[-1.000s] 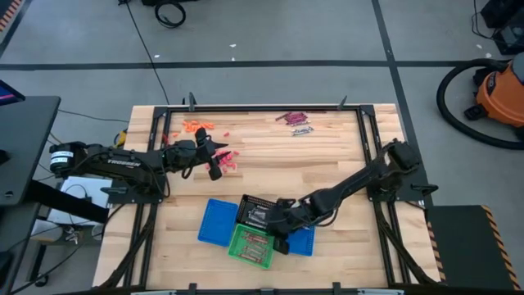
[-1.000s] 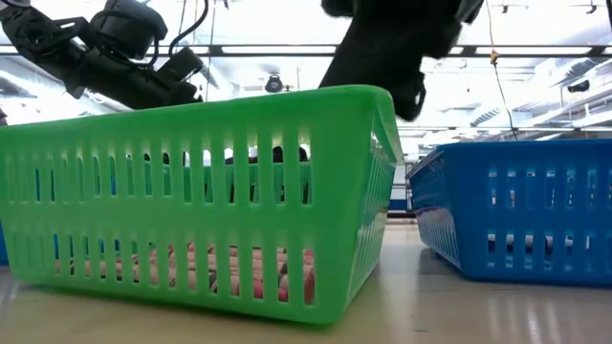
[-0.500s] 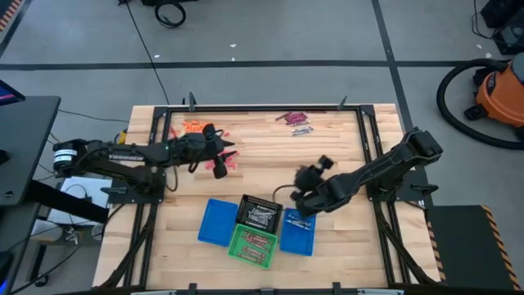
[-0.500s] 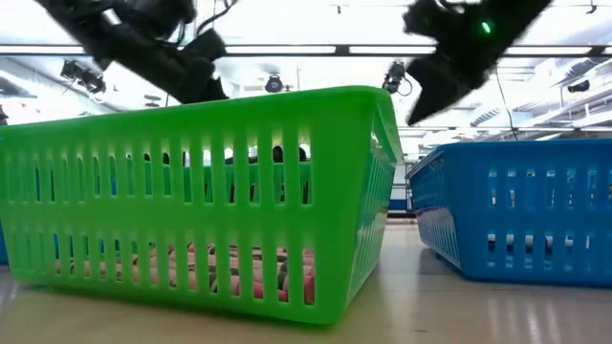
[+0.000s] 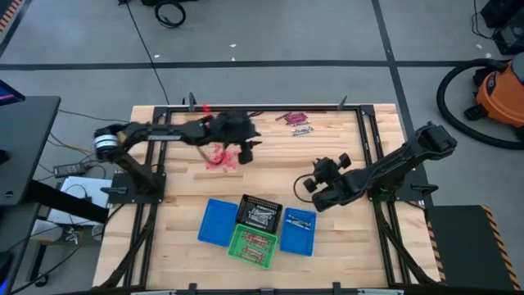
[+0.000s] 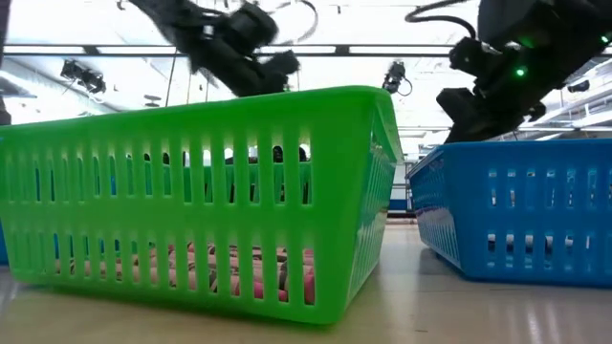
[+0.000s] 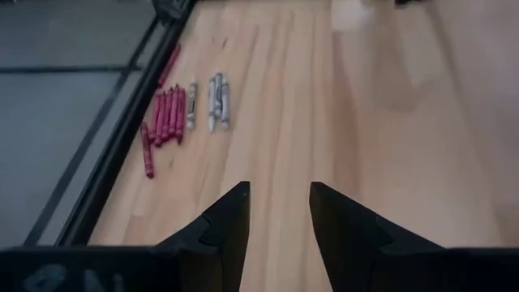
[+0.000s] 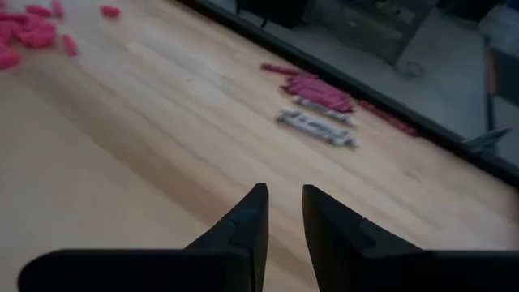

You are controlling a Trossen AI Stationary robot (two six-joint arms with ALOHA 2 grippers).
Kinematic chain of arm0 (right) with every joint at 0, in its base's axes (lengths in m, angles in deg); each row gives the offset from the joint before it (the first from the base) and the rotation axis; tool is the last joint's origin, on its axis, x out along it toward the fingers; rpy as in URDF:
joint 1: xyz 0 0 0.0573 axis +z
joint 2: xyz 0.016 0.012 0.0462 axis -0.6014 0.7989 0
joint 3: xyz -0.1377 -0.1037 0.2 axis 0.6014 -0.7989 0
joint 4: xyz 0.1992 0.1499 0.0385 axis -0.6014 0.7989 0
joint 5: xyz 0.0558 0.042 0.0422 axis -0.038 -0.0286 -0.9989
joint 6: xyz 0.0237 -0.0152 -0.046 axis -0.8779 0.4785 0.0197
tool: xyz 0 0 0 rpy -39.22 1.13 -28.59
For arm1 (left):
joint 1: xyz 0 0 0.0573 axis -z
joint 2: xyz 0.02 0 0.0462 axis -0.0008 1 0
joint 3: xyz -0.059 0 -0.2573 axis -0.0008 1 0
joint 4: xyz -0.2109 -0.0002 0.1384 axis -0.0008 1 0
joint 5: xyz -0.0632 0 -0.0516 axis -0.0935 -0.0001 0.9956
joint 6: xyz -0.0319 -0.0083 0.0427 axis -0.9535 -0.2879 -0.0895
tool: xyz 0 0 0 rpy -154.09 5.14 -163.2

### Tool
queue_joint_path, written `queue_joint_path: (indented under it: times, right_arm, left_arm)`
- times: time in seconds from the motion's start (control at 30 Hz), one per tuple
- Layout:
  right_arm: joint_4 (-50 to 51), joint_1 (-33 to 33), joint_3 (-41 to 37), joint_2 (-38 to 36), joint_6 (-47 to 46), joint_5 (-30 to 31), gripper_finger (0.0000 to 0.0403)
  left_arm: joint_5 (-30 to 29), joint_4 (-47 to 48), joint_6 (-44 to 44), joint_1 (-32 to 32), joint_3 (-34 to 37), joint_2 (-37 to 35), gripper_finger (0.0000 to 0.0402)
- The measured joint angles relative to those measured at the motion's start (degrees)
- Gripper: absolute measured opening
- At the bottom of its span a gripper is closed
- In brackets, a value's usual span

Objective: Sort crayons
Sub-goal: Put the white crayon into the right blue bin

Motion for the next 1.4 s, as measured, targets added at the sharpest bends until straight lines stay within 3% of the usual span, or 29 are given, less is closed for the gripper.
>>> queue_joint_path:
  times: [0.23, 0.47, 0.57, 0.7, 0.9, 1.03, 1.17, 1.4]
  right_arm:
    - [5.96, -0.55, -6.59, -6.74, -5.27, 2.36, 0.0065]
    - [3.93, -1.78, -12.67, -14.13, -4.69, -0.26, 0.0046]
    - [1.48, -2.44, -13.47, -16.07, -1.42, -1.10, 0.0041]
    - [-4.34, -6.40, -13.49, -18.64, 13.44, -7.72, 0.0035]
    - [-13.65, -20.33, -13.49, -20.82, 42.13, -20.60, 0.0033]
    - [-26.53, -31.98, -13.49, -20.97, 58.95, -34.75, 0.0033]
    - [-34.70, -41.54, -13.04, -18.93, 68.59, -45.69, 0.0035]
    - [-31.25, -51.28, -3.98, -8.36, 78.50, -54.96, 0.0077]
  left_arm:
    - [3.28, 9.87, 2.52, -1.19, -15.72, 13.59, 0.0141]
    - [3.89, 11.67, 2.27, -1.17, -26.38, 22.72, 0.0141]
    - [3.86, 15.05, 2.26, -1.08, -31.50, 26.60, 0.0141]
    - [3.88, 19.30, 3.76, -1.07, -36.38, 29.52, 0.0141]
    - [6.75, 7.99, 4.22, -1.89, -28.75, 26.81, 0.0141]
    - [6.65, -0.47, 3.12, -2.47, -21.67, 23.49, 0.0141]
    - [6.62, -3.87, 2.87, -2.35, -16.38, 18.97, 0.0141]
    - [5.14, -11.24, 3.02, -3.23, -5.37, 10.71, 0.0141]
